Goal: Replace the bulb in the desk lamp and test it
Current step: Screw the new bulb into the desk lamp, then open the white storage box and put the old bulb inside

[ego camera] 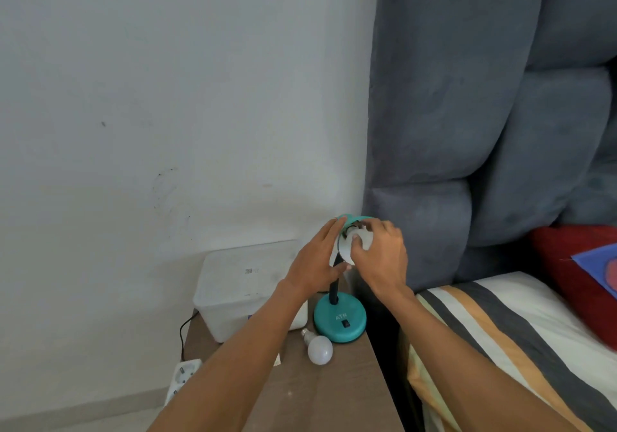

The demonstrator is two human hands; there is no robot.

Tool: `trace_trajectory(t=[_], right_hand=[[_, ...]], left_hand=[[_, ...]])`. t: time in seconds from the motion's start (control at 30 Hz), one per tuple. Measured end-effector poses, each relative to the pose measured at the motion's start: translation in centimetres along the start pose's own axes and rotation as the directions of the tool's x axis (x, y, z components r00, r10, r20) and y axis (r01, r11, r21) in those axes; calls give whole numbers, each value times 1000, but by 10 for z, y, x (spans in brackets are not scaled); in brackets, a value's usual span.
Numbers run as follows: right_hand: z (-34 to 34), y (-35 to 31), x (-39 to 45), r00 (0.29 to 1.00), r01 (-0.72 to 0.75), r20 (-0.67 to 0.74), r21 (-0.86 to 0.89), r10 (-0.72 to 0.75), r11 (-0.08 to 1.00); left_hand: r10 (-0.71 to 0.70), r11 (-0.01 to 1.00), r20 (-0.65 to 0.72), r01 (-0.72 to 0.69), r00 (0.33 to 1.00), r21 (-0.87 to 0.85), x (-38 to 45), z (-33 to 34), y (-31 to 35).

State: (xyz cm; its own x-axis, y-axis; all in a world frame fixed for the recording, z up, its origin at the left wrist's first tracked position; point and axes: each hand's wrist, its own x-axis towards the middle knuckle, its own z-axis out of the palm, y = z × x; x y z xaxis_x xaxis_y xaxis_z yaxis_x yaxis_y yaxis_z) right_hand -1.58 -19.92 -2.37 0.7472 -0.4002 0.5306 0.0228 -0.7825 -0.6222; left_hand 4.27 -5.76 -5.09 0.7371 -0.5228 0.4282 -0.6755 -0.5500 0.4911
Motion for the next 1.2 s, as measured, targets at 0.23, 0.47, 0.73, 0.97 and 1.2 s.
trace_trajectory(t=[0.23,0.47,0.73,0.97,1.2], right_hand=[[17,-51,-9,988,99,92,214,-121,972],[84,-62,-35,921,33,382,122,-77,992],[145,-31,-44,787,-176,603,24,127,984],[167,-30,-38,790,-255,597,111,141,961],[169,-31,-41,795,-262,590,128,139,956]], left_hand=[[-310,949,-135,316,941,23,-52,-49,-30],[-520,843,-222,537,825,21,-109,-91,-101],[-727,682,-163,729,667,-59,-140,-95,-160],[-739,665,-103,696,666,-272,-141,-91,-172],[-729,677,-131,681,672,-279,-140,-90,-167]])
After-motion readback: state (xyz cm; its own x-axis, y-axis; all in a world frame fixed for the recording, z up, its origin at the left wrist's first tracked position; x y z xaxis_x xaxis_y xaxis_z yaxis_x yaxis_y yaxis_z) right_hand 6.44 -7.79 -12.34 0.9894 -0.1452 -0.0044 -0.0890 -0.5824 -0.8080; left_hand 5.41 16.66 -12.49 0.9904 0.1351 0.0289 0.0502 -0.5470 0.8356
